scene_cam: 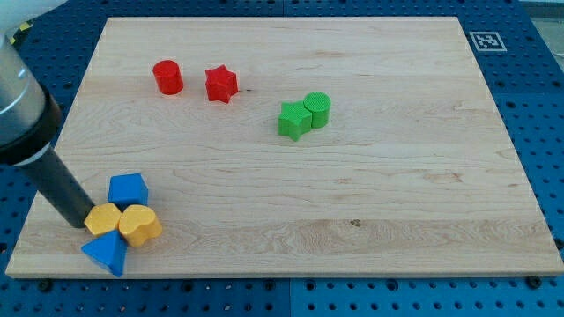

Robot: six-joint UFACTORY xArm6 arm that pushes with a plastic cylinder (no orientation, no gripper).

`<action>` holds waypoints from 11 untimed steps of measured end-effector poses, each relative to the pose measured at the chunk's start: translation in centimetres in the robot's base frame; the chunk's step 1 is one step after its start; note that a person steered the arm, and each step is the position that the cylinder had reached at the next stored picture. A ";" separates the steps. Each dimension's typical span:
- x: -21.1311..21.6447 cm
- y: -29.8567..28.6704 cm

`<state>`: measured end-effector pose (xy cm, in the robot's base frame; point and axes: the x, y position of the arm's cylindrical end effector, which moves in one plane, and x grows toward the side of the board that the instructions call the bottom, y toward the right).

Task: Slide the yellow hexagon and yellow heart a bit right

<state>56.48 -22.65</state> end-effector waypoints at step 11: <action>2.5 1.4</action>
<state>58.96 -21.24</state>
